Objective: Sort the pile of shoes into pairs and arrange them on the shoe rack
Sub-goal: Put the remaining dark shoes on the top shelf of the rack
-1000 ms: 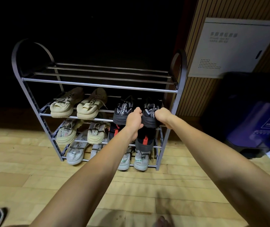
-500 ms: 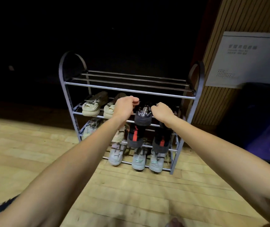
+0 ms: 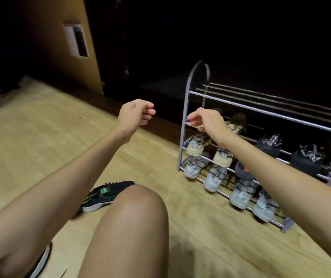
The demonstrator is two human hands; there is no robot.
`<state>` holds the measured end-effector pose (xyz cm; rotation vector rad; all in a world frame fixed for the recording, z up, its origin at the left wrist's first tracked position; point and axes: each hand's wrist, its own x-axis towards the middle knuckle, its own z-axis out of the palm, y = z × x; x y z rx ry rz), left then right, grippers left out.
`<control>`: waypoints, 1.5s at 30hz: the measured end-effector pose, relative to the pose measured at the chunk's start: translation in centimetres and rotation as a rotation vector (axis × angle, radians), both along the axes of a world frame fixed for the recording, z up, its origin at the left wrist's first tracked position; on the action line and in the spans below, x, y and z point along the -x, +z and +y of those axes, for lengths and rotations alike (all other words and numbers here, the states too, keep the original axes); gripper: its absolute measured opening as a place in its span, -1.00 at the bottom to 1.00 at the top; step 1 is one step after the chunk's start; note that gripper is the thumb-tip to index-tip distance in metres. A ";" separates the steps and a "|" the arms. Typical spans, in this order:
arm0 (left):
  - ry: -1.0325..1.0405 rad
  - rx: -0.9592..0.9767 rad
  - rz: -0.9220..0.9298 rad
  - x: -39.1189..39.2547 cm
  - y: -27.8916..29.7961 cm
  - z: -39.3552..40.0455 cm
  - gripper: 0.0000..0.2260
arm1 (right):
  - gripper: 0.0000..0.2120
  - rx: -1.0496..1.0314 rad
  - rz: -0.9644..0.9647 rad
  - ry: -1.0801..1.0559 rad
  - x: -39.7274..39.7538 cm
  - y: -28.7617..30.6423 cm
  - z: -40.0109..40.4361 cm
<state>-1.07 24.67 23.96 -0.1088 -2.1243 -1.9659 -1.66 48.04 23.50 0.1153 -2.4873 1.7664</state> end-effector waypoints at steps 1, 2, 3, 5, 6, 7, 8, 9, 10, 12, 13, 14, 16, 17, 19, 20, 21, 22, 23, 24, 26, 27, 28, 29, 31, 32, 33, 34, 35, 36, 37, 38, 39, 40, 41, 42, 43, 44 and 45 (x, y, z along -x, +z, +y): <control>0.030 -0.003 0.010 -0.9 -0.8 -2.1 -0.81 | -0.66 -0.001 0.021 0.034 -0.2 -0.3 -1.5; 0.056 -0.004 0.017 -1.7 -1.6 -4.1 -0.81 | -0.63 -0.004 0.049 0.068 -0.3 -0.7 -2.9; 0.077 -0.002 0.020 -2.5 -2.5 -5.9 -0.81 | -0.59 0.002 0.068 0.098 -0.4 -1.3 -4.3; 0.110 -0.001 0.012 -3.8 -4.5 -9.0 -0.80 | -0.52 0.016 0.078 0.160 -0.4 -2.7 -6.8; 0.129 -0.005 0.003 -4.4 -5.5 -10.3 -0.80 | -0.50 0.005 0.073 0.192 -0.4 -3.5 -7.9; 0.150 -0.011 -0.008 -4.8 -6.5 -11.5 -0.79 | -0.50 -0.020 0.063 0.223 -0.4 -4.3 -9.1; 0.170 -0.017 -0.019 -5.2 -7.6 -12.5 -0.79 | -0.49 -0.057 0.047 0.251 -0.4 -5.3 -10.2; 0.185 -0.026 -0.029 -5.6 -8.6 -13.4 -0.79 | -0.49 -0.092 0.029 0.276 -0.4 -6.3 -11.2; 0.197 -0.036 -0.043 -5.8 -9.7 -14.2 -0.79 | -0.49 -0.122 0.008 0.296 -0.3 -7.5 -12.2; 0.222 -0.060 -0.086 -6.5 -12.3 -15.6 -0.80 | -0.49 -0.144 -0.052 0.327 -0.1 -10.1 -14.0; 0.235 -0.070 -0.113 -6.8 -13.7 -16.3 -0.80 | -0.50 -0.140 -0.088 0.340 -0.1 -11.5 -14.9; 0.248 -0.074 -0.143 -7.2 -15.1 -17.0 -0.79 | -0.50 -0.137 -0.125 0.347 0.0 -12.9 -15.7; 0.267 -0.074 -0.203 -8.5 -18.3 -18.4 -0.79 | -0.50 -0.149 -0.190 0.353 0.0 -15.7 -17.0; 0.272 -0.071 -0.225 -9.3 -19.8 -19.1 -0.79 | -0.50 -0.156 -0.217 0.361 0.0 -17.0 -17.6; 0.294 -0.052 -0.270 -11.2 -22.9 -20.6 -0.77 | -0.50 -0.162 -0.276 0.394 -0.5 -19.5 -18.7; 0.313 -0.035 -0.300 -12.2 -24.4 -21.5 -0.75 | -0.51 -0.165 -0.306 0.411 -0.8 -20.8 -19.3; 0.335 -0.016 -0.335 -13.2 -25.8 -22.3 -0.75 | -0.52 -0.170 -0.337 0.427 -1.2 -22.0 -19.9; 0.356 0.000 -0.375 -14.2 -27.1 -23.0 -0.75 | -0.54 -0.180 -0.363 0.444 -1.5 -23.2 -20.6; 0.375 0.012 -0.417 -15.2 -28.4 -23.7 -0.76 | -0.55 -0.192 -0.385 0.463 -1.9 -24.4 -21.2; 0.392 0.021 -0.458 -16.1 -29.6 -24.3 -0.77 | -0.55 -0.202 -0.403 0.483 -2.2 -25.4 -21.8; 0.422 0.030 -0.523 -17.7 -31.7 -25.1 -0.77 | -0.55 -0.229 -0.434 0.526 -2.9 -27.0 -23.0; 0.436 0.030 -0.549 -18.5 -32.6 -25.4 -0.77 | -0.53 -0.247 -0.449 0.545 -3.2 -27.6 -23.7; 0.448 0.028 -0.569 -19.2 -33.4 -25.6 -0.77 | -0.51 -0.263 -0.464 0.558 -3.6 -28.2 -24.3; 0.458 0.028 -0.586 -19.8 -34.1 -25.7 -0.76 | -0.50 -0.272 -0.479 0.567 -3.9 -28.7 -24.8; 0.466 0.031 -0.619 -20.8 -35.3 -25.8 -0.77 | -0.50 -0.296 -0.498 0.594 -4.6 -29.7 -25.6; 0.464 0.028 -0.636 -21.3 -35.8 -25.8 -0.77 | -0.50 -0.318 -0.504 0.617 -5.0 -30.1 -26.0; 0.460 0.025 -0.653 -21.7 -36.4 -25.7 -0.78 | -0.49 -0.340 -0.513 0.639 -5.4 -30.5 -26.2; 0.453 0.026 -0.671 -22.0 -36.8 -25.6 -0.79 | -0.49 -0.354 -0.527 0.655 -5.7 -30.9 -26.5; 0.447 0.029 -0.687 -22.3 -37.3 -25.5 -0.80 | -0.51 -0.363 -0.542 0.667 -6.0 -31.2 -26.7; 0.439 0.033 -0.700 -22.6 -37.7 -25.4 -0.81 | -0.52 -0.373 -0.551 0.677 -6.4 -31.6 -26.8; 0.428 0.039 -0.709 -22.9 -38.1 -25.3 -0.82 | -0.53 -0.385 -0.556 0.687 -6.7 -31.9 -26.9; 0.414 0.053 -0.717 -23.1 -38.4 -25.3 -0.82 | -0.52 -0.393 -0.563 0.694 -7.0 -32.2 -27.0; 0.397 0.069 -0.724 -23.4 -38.7 -25.2 -0.82 | -0.51 -0.396 -0.573 0.699 -7.3 -32.4 -27.0; 0.378 0.086 -0.731 -23.7 -38.9 -25.2 -0.83 | -0.50 -0.397 -0.587 0.701 -7.6 -32.6 -27.0; 0.354 0.114 -0.743 -24.0 -39.1 -25.2 -0.84 | -0.47 -0.400 -0.599 0.703 -7.8 -32.7 -27.0; 0.330 0.158 -0.760 -24.4 -39.4 -25.1 -0.85 | -0.44 -0.404 -0.610 0.705 -8.1 -32.9 -27.0; 0.308 0.212 -0.785 -24.7 -39.6 -25.1 -0.87 | -0.42 -0.407 -0.620 0.708 -8.3 -33.0 -27.0; 0.290 0.260 -0.811 -25.1 -39.9 -25.0 -0.90 | -0.42 -0.408 -0.627 0.712 -8.5 -33.1 -27.1; 0.278 0.294 -0.831 -25.5 -40.1 -25.0 -0.93 | -0.42 -0.410 -0.631 0.715 -8.7 -33.3 -27.1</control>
